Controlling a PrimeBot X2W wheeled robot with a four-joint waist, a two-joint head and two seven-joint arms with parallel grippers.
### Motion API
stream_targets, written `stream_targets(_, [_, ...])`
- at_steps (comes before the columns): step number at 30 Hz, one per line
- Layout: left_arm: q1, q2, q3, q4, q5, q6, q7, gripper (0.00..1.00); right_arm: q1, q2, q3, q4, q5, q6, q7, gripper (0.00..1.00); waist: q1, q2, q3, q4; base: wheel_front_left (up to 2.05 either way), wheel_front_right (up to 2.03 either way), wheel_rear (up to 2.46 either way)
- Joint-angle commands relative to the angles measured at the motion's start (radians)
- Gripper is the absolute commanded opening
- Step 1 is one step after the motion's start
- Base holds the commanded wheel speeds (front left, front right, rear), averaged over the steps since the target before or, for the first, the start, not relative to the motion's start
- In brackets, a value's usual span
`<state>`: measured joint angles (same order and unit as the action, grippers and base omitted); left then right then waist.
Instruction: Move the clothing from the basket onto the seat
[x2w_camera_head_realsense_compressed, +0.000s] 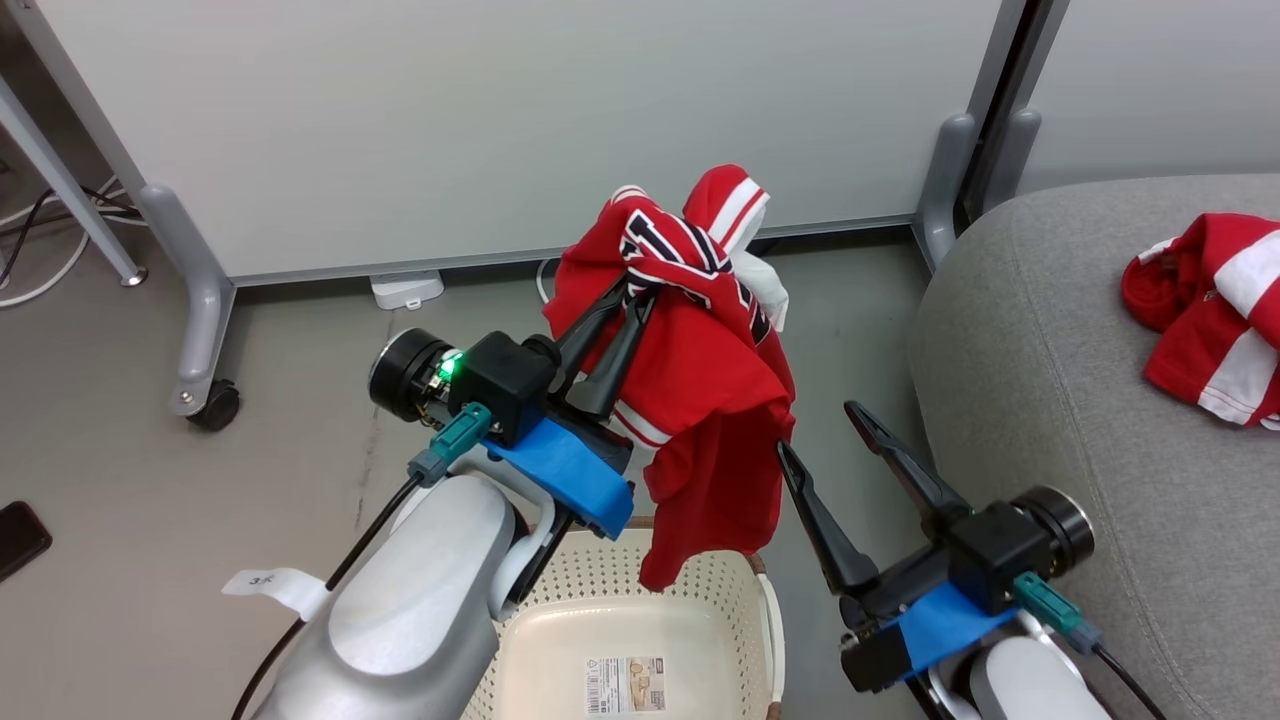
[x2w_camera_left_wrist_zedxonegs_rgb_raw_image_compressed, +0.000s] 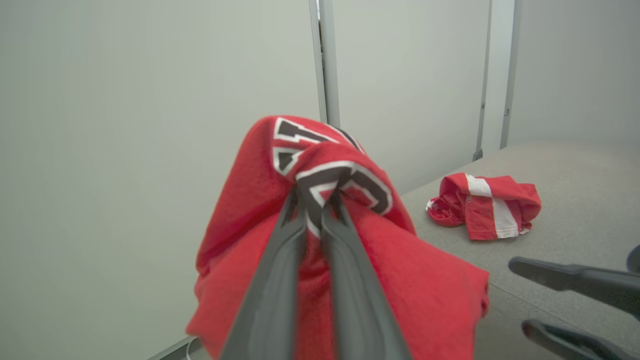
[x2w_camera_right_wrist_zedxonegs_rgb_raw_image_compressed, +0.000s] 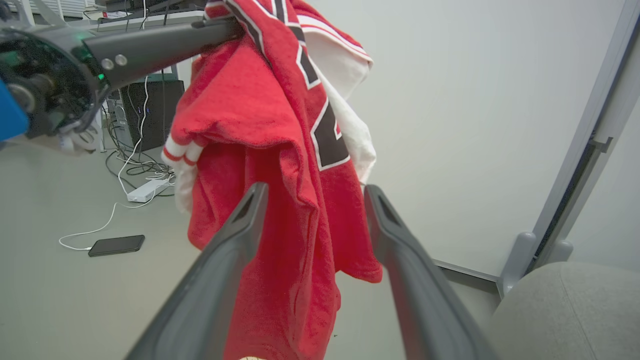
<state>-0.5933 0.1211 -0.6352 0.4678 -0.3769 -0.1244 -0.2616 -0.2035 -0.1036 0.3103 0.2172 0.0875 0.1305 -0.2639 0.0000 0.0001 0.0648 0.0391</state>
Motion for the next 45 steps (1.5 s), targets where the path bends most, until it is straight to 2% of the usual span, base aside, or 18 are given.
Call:
stream_targets(1, [-0.021, -0.005, -0.005, -0.004, 0.008, -0.006, -0.005, 0.0, -0.032, -0.008, 0.01, 0.011, -0.007, 0.001, -0.001, 1.0, 0.0, -0.0001, 0.006, 0.005, 0.0, 0.0, 0.0])
stream_targets(9, [-0.04, -0.022, -0.034, -0.009, 0.014, -0.005, -0.005, 0.0, -0.153, -0.009, 0.066, 0.128, -0.03, 0.0, -0.001, 1.0, 0.0, -0.0001, 0.032, 0.022, 0.0, 0.0, 0.0])
stream_targets(18, [-0.056, -0.034, -0.061, -0.015, 0.015, -0.006, -0.005, 0.0, -0.267, 0.015, 0.075, 0.231, -0.026, 0.001, -0.001, 1.0, 0.0, -0.0001, 0.054, 0.037, 0.0, 0.0, 0.0])
stream_targets(19, [-0.057, -0.035, -0.065, -0.015, 0.013, -0.006, -0.005, 0.0, -0.274, 0.019, 0.075, 0.234, -0.022, 0.001, -0.001, 0.76, 0.0, -0.0001, 0.055, 0.039, 0.0, 0.0, 0.0])
stream_targets(20, [-0.058, -0.035, -0.067, -0.015, 0.011, -0.006, -0.005, 0.0, -0.279, 0.022, 0.075, 0.235, -0.022, 0.001, -0.001, 0.41, 0.0, -0.0001, 0.055, 0.039, 0.0, 0.0, 0.0])
stream_targets(21, [-0.06, -0.036, -0.069, -0.014, 0.01, -0.006, -0.005, 0.0, -0.282, 0.025, 0.077, 0.235, -0.016, 0.001, -0.001, 0.0, 0.0, -0.0001, 0.055, 0.04, 0.0, 0.0, 0.0])
stream_targets(45, [-0.067, -0.021, -0.074, -0.009, 0.006, -0.006, -0.005, 0.0, -0.28, 0.036, 0.074, 0.227, -0.001, 0.001, -0.001, 0.0, 0.0, -0.0001, 0.061, 0.037, 0.0, 0.0, 0.0])
